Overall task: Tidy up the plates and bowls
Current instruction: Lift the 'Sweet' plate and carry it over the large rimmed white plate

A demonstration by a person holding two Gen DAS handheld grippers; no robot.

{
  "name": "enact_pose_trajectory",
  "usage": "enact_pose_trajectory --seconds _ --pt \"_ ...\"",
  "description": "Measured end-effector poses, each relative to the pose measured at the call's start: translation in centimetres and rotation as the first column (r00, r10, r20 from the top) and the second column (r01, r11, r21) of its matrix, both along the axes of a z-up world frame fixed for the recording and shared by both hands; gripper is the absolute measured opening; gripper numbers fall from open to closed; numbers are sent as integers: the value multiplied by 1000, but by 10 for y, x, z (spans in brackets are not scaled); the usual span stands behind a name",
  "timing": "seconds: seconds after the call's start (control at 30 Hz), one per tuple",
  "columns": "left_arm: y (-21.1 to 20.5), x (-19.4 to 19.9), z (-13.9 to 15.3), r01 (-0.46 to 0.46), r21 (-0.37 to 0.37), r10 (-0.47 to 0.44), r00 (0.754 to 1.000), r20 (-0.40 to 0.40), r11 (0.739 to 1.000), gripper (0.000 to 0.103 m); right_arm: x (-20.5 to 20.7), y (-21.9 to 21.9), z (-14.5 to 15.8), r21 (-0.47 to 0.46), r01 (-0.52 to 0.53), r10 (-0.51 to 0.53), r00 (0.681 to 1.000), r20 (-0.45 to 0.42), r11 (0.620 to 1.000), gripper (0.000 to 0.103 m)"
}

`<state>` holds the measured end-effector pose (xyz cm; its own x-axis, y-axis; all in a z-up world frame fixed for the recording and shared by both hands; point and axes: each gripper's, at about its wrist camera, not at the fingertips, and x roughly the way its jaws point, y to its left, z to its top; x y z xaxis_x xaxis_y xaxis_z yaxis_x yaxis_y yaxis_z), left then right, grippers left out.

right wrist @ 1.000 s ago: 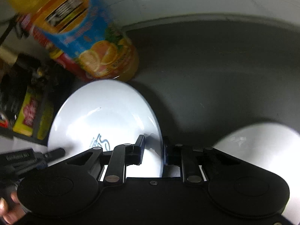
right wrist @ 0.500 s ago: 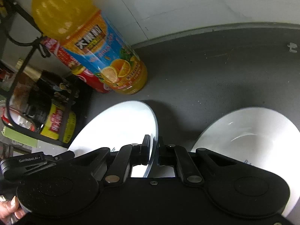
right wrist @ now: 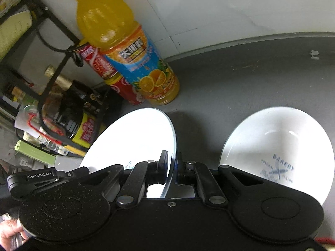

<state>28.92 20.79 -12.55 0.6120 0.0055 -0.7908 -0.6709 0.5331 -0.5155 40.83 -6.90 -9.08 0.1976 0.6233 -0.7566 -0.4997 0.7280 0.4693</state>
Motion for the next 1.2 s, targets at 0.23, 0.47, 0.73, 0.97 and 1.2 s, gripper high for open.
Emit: enact_pose_trajectory --seconds 0.23,0.47,0.73,0.97,1.2 --pt "5 -27 11 26 21 -26 1000 4 999 10 -31 -3 2 24 18 -18 1000 -13 1000 7" --pt "11 -56 9 46 23 -46 999 -12 999 10 -69 1 -2 20 25 -25 1000 -10 999 7" --pt "16 -86 0 52 4 -52 998 -19 999 10 -104 7 -4 4 39 -39 999 -3 999 7" --pt "21 -101 -10 61 -3 -61 997 -37 998 10 -124 13 -8 -13 45 -45 999 -2 999 7" --pt "27 -112 -24 55 -26 -57 997 -61 998 10 -138 21 -14 -40 24 -23 1000 19 999 7"
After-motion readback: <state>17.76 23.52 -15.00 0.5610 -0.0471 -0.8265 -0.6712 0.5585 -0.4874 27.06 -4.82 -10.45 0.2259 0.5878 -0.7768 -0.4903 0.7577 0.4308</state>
